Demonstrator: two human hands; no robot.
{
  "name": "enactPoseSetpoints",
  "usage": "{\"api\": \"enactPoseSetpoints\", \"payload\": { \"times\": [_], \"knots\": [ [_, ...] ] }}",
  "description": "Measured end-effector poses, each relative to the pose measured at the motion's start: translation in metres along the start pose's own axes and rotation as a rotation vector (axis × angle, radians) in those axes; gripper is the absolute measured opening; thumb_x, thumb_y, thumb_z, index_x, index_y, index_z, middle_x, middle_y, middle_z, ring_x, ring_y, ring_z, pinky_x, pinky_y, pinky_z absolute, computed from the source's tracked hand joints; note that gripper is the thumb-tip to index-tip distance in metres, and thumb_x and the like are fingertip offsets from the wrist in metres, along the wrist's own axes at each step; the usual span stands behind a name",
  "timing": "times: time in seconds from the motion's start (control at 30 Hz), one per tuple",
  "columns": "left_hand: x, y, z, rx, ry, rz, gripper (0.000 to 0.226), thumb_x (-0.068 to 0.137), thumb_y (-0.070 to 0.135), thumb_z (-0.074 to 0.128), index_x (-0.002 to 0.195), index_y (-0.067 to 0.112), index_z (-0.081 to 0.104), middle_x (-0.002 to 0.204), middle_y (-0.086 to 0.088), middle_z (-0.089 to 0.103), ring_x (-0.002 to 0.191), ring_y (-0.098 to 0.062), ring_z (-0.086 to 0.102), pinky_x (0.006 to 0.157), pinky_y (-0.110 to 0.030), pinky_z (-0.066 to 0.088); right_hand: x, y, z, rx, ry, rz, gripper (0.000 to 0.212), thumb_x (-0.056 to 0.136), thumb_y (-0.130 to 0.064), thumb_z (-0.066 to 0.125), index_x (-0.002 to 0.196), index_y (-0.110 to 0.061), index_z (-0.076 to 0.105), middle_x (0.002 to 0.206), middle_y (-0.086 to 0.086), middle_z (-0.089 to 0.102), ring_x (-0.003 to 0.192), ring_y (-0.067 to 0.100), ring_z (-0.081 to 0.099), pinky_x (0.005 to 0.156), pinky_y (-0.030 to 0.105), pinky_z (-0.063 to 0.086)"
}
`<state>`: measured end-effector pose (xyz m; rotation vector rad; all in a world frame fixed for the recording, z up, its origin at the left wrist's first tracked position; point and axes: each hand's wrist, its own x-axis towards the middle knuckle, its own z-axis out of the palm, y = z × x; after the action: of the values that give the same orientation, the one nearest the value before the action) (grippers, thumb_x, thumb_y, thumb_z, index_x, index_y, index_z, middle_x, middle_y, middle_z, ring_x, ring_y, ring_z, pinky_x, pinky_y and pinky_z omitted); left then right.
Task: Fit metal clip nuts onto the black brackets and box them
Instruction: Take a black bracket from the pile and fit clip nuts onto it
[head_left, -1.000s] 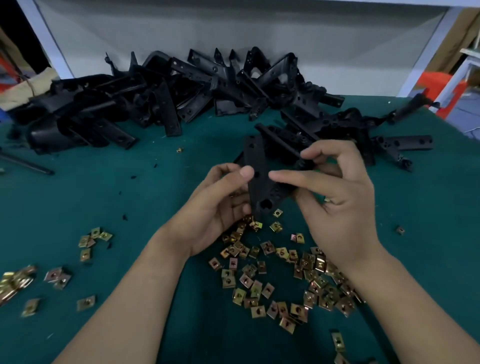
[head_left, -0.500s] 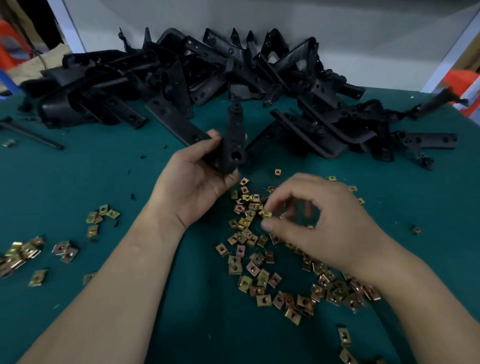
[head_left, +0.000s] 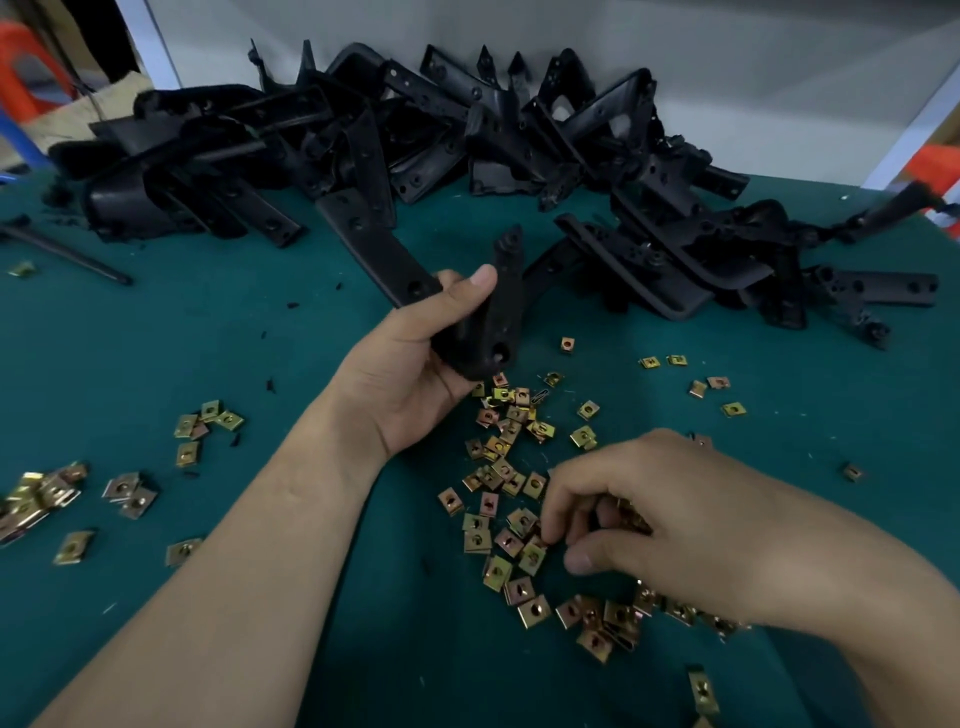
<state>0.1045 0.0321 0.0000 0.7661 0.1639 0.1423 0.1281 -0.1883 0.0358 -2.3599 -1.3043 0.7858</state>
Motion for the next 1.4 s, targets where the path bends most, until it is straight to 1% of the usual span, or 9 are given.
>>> {"api": "enactPoseSetpoints", "payload": {
  "times": [0.23, 0.43, 0.6, 0.73, 0.9, 0.97, 1.13, 1.23, 1.4],
  "knots": [
    [-0.002, -0.001, 0.000, 0.048, -0.049, -0.016, 0.032, 0.078, 0.025, 0.075, 0.090, 0.024, 0.046, 0.078, 0.008, 0.071, 0.069, -0.006, 0.069, 0.060, -0.020, 0.055, 0.003, 0.002, 0.008, -0.002, 0.135, -0.003, 0.018, 0.103, -0.031, 0.050, 0.098, -0.046, 0.060, 0.104, -0.029, 0.053, 0.104, -0.010, 0.049, 0.082, 0.015, 0.043],
    [-0.004, -0.001, -0.002, 0.118, -0.139, -0.042, 0.040, 0.075, 0.027, 0.078, 0.086, 0.025, 0.039, 0.072, 0.008, 0.063, 0.065, -0.007, 0.064, 0.057, -0.020, 0.053, 0.017, 0.004, 0.011, 0.274, 0.534, -0.056, 0.030, 0.096, -0.004, 0.061, 0.084, -0.030, 0.071, 0.093, -0.017, 0.061, 0.082, 0.006, 0.066, 0.072, 0.015, 0.049],
    [-0.005, -0.002, -0.002, 0.145, -0.254, -0.055, 0.041, 0.085, 0.021, 0.070, 0.076, 0.023, 0.030, 0.069, 0.009, 0.060, 0.064, -0.007, 0.064, 0.056, -0.020, 0.051, 0.022, 0.012, 0.010, 0.387, 0.710, -0.024, 0.023, 0.087, -0.011, 0.076, 0.094, -0.033, 0.075, 0.098, -0.019, 0.067, 0.098, -0.001, 0.064, 0.084, 0.010, 0.047],
    [-0.004, -0.003, -0.004, 0.154, -0.289, -0.061, 0.037, 0.087, 0.019, 0.069, 0.074, 0.021, 0.034, 0.072, 0.008, 0.061, 0.069, -0.008, 0.066, 0.058, -0.020, 0.053, 0.023, 0.012, 0.011, 0.412, 0.845, -0.015, 0.021, 0.086, -0.006, 0.077, 0.089, -0.027, 0.076, 0.088, -0.017, 0.073, 0.089, 0.001, 0.069, 0.076, 0.009, 0.049],
    [-0.004, -0.005, -0.003, 0.126, -0.332, -0.084, 0.030, 0.088, 0.015, 0.067, 0.075, 0.020, 0.041, 0.078, 0.004, 0.065, 0.077, -0.011, 0.070, 0.063, -0.022, 0.057, 0.025, 0.010, 0.011, 0.417, 0.958, -0.047, 0.023, 0.095, -0.007, 0.067, 0.101, -0.027, 0.076, 0.092, -0.021, 0.075, 0.086, -0.001, 0.071, 0.076, 0.009, 0.051],
    [-0.005, -0.005, -0.002, 0.129, -0.343, -0.089, 0.029, 0.087, 0.016, 0.067, 0.076, 0.019, 0.041, 0.079, 0.002, 0.065, 0.078, -0.012, 0.070, 0.063, -0.023, 0.058, 0.026, 0.009, 0.011, 0.542, 0.971, -0.055, 0.018, 0.093, -0.007, 0.067, 0.098, -0.022, 0.075, 0.094, -0.016, 0.075, 0.085, 0.007, 0.073, 0.075, 0.014, 0.055],
    [-0.006, -0.007, -0.001, 0.151, -0.335, -0.082, 0.033, 0.089, 0.016, 0.068, 0.075, 0.017, 0.038, 0.080, -0.001, 0.064, 0.080, -0.015, 0.071, 0.064, -0.025, 0.058, 0.027, 0.005, 0.011, 1.178, 0.816, -0.018, 0.013, 0.081, -0.015, 0.066, 0.088, -0.016, 0.078, 0.088, 0.000, 0.076, 0.088, 0.019, 0.076, 0.076, 0.022, 0.059],
    [-0.005, -0.009, 0.000, 0.220, -0.335, -0.092, 0.032, 0.086, 0.019, 0.070, 0.070, 0.019, 0.043, 0.078, -0.001, 0.062, 0.078, -0.016, 0.070, 0.064, -0.027, 0.058, 0.027, 0.002, 0.012, 1.259, 0.749, 0.010, 0.013, 0.078, -0.021, 0.069, 0.085, -0.023, 0.079, 0.079, -0.001, 0.072, 0.076, 0.011, 0.070, 0.073, 0.019, 0.057],
    [-0.004, -0.009, -0.002, 0.246, -0.348, -0.095, 0.034, 0.081, 0.024, 0.077, 0.069, 0.021, 0.045, 0.077, 0.001, 0.063, 0.079, -0.017, 0.070, 0.064, -0.027, 0.057, 0.027, 0.000, 0.013, 1.441, 0.695, -0.014, 0.014, 0.071, -0.015, 0.073, 0.083, -0.016, 0.080, 0.081, 0.006, 0.072, 0.074, 0.012, 0.071, 0.071, 0.019, 0.057]
  ]
}}
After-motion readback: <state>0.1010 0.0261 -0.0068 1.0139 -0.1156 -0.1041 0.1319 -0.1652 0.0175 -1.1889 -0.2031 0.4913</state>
